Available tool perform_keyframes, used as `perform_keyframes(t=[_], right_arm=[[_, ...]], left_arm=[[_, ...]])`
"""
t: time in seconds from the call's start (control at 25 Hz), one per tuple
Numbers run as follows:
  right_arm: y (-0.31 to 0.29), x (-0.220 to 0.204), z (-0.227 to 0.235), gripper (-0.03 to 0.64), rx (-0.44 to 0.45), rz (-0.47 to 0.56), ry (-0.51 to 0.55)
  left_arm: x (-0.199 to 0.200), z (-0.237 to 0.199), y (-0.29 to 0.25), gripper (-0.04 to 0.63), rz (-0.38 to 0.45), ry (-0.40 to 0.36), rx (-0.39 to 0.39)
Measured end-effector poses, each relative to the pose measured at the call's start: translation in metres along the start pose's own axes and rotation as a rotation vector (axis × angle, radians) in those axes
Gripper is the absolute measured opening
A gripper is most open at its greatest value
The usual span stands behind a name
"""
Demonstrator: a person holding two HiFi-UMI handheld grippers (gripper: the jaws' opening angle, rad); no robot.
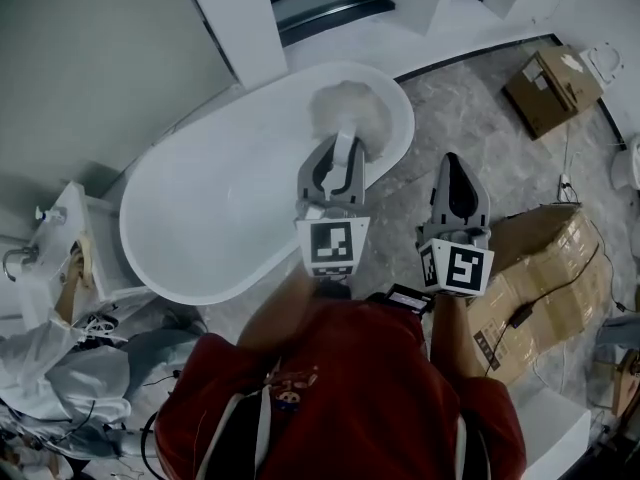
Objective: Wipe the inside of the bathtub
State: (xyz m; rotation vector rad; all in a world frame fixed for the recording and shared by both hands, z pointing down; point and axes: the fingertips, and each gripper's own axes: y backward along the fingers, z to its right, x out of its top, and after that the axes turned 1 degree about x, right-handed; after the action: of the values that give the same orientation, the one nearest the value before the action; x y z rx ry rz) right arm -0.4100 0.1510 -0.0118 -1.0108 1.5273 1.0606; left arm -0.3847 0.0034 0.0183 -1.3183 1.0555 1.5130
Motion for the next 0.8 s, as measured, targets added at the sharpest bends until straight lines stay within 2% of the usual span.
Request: perform_keyframes(t=[0.32, 0.8], right_arm=[[-0.031, -0.013, 0.041, 0.012, -0.033, 0.012, -0.006], [-0.1, -0.041, 0.179, 0.012, -0.016, 0.038, -0.03]], left_arm=[[-0.009, 0.019, -0.051, 0.092, -0.006, -0.005, -0.034], [-0.006, 0.096, -0.175, 0.092, -0.006, -0.026, 0.01]])
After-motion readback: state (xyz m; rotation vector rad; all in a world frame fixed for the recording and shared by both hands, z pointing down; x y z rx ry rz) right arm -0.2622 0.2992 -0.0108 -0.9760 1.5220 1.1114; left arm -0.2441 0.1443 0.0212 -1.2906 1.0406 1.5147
